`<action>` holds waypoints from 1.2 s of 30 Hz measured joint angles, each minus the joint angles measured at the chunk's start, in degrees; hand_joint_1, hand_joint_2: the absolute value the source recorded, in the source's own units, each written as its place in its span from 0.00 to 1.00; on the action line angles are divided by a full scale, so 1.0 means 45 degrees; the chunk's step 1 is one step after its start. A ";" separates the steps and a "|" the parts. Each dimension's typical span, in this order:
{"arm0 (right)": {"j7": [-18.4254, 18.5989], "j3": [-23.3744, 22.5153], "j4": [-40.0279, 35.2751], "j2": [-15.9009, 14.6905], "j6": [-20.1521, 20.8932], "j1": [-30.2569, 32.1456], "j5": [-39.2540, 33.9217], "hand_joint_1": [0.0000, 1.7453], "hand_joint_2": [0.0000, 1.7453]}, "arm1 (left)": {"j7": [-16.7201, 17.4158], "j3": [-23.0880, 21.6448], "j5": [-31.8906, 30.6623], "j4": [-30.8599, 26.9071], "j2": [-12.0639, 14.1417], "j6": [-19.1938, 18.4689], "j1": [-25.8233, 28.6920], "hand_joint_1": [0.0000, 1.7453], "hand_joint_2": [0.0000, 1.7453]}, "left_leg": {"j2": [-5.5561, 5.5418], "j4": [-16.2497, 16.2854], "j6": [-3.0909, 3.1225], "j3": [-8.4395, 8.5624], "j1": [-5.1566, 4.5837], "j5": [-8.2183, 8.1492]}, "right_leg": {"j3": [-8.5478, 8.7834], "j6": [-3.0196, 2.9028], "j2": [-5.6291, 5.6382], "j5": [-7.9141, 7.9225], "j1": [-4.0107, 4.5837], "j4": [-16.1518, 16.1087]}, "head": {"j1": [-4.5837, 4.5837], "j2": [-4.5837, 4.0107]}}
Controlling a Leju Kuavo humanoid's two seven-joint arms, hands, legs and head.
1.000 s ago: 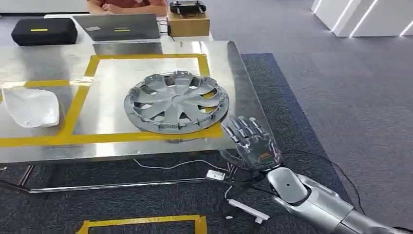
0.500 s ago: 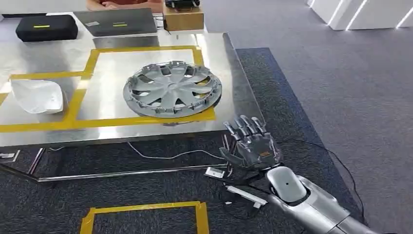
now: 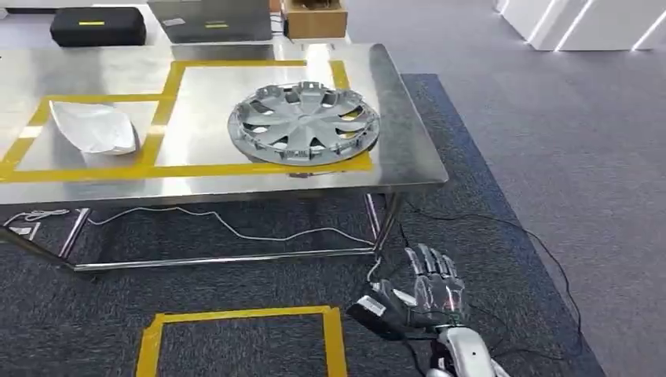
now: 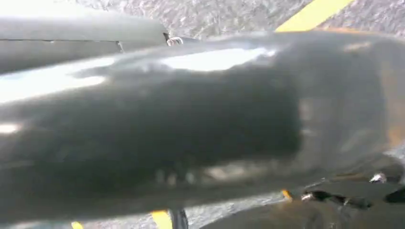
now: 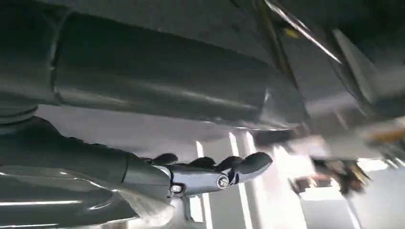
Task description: Take the parts from the cabinet and place them on the table.
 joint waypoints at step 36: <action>-0.1340 -0.5124 1.2413 0.1850 0.3439 -0.1032 -0.6711 0.00 0.00 | 0.1064 0.0694 -0.0248 -0.0078 -0.1880 0.0996 -0.0780 0.00 0.00 | 0.0175 -0.0093 0.0104 -0.0658 -0.0185 0.0678 | 0.1031 -0.0121 0.0011 0.0417 0.0182 0.1417 | -0.0107 0.0000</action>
